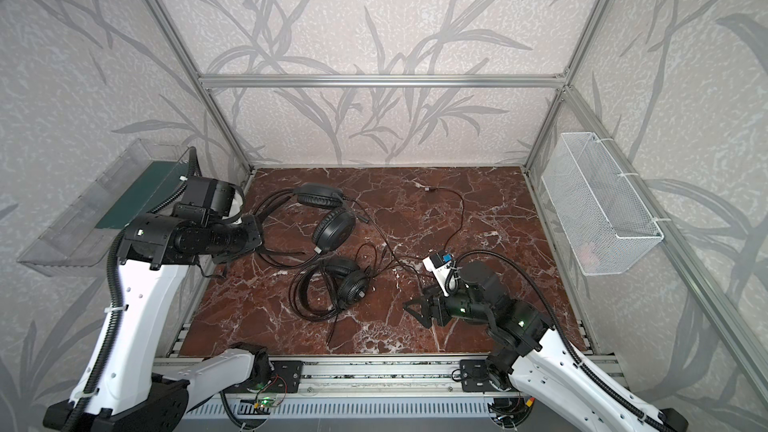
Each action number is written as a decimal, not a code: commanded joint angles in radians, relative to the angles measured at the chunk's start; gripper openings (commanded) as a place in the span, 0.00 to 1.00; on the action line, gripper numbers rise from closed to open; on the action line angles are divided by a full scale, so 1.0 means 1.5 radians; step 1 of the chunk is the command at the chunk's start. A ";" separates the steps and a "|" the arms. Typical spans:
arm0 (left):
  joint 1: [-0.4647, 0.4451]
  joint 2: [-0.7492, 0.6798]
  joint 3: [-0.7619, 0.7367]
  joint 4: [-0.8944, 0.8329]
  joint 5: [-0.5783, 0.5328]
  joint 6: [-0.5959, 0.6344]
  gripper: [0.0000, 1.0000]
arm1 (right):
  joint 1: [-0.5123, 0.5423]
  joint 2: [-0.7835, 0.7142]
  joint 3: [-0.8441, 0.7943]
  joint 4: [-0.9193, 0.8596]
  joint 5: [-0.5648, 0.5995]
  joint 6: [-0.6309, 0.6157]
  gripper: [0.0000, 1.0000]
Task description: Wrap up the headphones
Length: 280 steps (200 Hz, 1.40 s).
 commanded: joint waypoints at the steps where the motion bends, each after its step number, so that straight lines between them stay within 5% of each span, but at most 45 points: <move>1: 0.020 0.028 0.005 -0.010 0.005 -0.035 0.00 | 0.001 -0.004 0.007 -0.018 -0.024 -0.019 0.86; 59: 0.071 0.058 0.014 -0.028 -0.004 -0.031 0.00 | 0.017 -0.013 0.018 0.032 -0.183 -0.010 0.88; 91: 0.076 0.045 -0.018 0.015 0.065 -0.026 0.00 | 0.024 0.005 0.033 0.084 -0.250 0.011 0.89; 118: 0.076 0.032 -0.027 0.021 0.022 -0.028 0.00 | 0.025 0.019 0.030 0.167 -0.322 0.055 0.91; 143: 0.076 0.017 -0.040 0.034 0.062 -0.022 0.00 | 0.026 0.056 0.056 0.076 -0.217 0.018 0.91; 190: 0.076 0.011 -0.042 0.024 -0.003 -0.026 0.00 | 0.026 0.112 0.048 0.196 -0.334 0.165 0.91; 228: 0.076 0.012 -0.041 0.034 0.007 -0.014 0.00 | -0.004 0.168 0.131 0.019 -0.297 0.130 0.90; 280: 0.075 -0.005 -0.089 0.055 -0.089 -0.001 0.00 | -0.015 0.141 0.132 0.113 -0.454 0.267 0.91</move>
